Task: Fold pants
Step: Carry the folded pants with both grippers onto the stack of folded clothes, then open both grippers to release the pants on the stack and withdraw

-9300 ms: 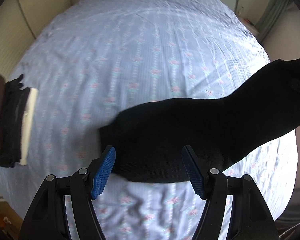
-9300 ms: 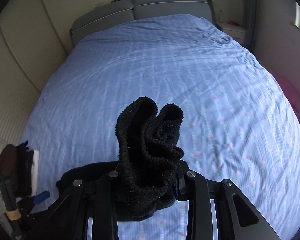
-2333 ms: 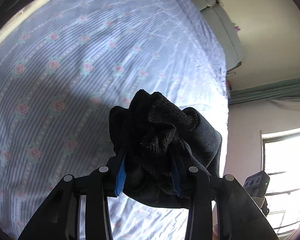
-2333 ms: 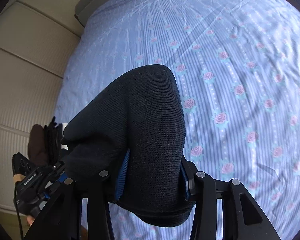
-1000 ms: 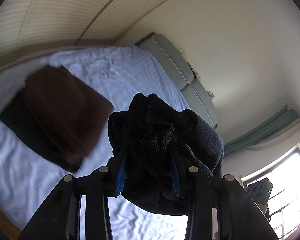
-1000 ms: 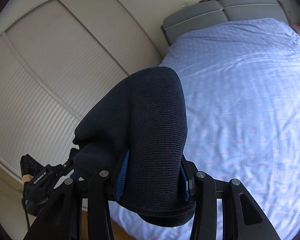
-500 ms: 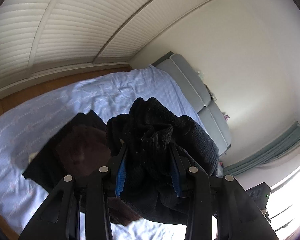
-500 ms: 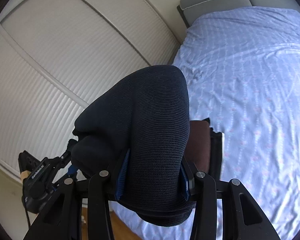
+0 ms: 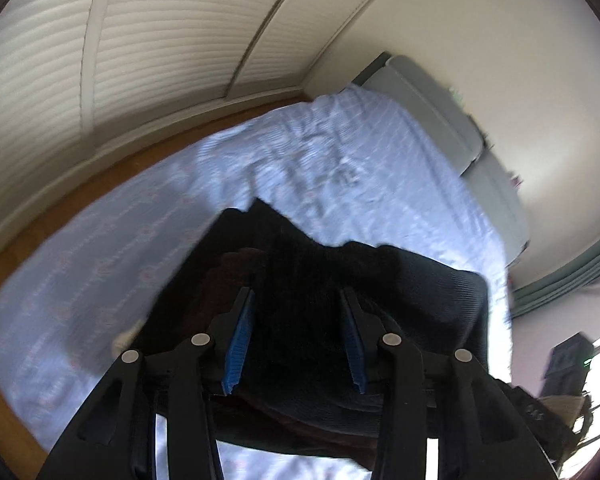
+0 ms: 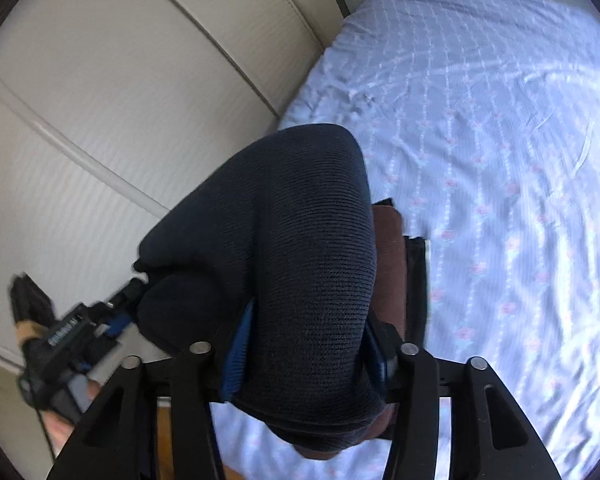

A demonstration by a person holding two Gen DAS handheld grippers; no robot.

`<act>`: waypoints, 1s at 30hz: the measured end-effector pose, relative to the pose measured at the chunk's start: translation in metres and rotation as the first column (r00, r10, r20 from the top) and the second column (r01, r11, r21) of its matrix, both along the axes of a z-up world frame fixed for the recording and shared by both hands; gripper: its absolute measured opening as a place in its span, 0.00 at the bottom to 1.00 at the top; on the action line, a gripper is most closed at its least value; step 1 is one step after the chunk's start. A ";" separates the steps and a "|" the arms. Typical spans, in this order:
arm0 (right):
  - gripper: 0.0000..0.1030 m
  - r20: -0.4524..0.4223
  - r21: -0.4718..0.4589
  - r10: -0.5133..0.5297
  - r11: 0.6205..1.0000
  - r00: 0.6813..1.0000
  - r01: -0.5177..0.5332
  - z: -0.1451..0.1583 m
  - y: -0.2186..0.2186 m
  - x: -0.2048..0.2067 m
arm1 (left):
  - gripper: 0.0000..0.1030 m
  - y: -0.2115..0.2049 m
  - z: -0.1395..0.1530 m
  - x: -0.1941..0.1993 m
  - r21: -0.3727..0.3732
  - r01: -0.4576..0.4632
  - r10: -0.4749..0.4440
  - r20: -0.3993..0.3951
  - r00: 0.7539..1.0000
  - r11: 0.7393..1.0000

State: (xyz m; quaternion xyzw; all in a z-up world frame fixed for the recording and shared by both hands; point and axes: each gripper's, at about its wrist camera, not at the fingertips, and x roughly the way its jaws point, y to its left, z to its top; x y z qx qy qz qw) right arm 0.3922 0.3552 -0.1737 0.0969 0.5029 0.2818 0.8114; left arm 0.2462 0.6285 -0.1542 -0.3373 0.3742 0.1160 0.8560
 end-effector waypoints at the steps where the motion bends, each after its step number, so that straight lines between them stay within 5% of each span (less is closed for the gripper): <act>1: 0.62 0.019 -0.041 0.003 0.999 1.000 -0.002 -0.002 0.003 -0.002 | 0.51 0.000 -0.002 0.000 0.025 0.006 -0.005 -0.024 1.000 1.000; 2: 0.71 0.034 -0.083 -0.001 0.997 0.999 0.003 -0.004 0.005 -0.003 | 0.59 0.000 -0.004 0.000 0.058 0.014 -0.011 -0.051 0.999 0.998; 5: 0.85 0.025 -0.121 -0.025 0.992 0.999 0.028 -0.011 0.005 -0.001 | 0.62 0.000 -0.009 0.001 0.084 0.025 -0.017 -0.090 0.996 0.996; 10: 0.90 -0.078 -0.104 -0.051 0.994 0.996 0.043 -0.024 -0.003 0.004 | 0.65 -0.009 0.001 -0.001 0.139 0.021 -0.003 -0.133 0.991 0.990; 13: 0.90 -0.041 -0.077 -0.049 0.996 0.998 0.045 -0.008 -0.015 -0.006 | 0.70 -0.024 0.023 -0.011 0.227 0.030 -0.002 -0.123 0.992 0.973; 21: 0.91 0.241 -0.113 -0.059 0.990 0.969 0.089 0.064 -0.079 -0.078 | 1.00 -0.113 0.096 -0.070 0.508 0.057 -0.055 -0.018 0.998 0.860; 30: 0.91 0.411 -0.229 -0.122 0.945 0.904 0.231 0.106 -0.187 -0.165 | 1.00 -0.259 0.128 -0.122 0.658 0.165 -0.206 -0.016 0.978 0.735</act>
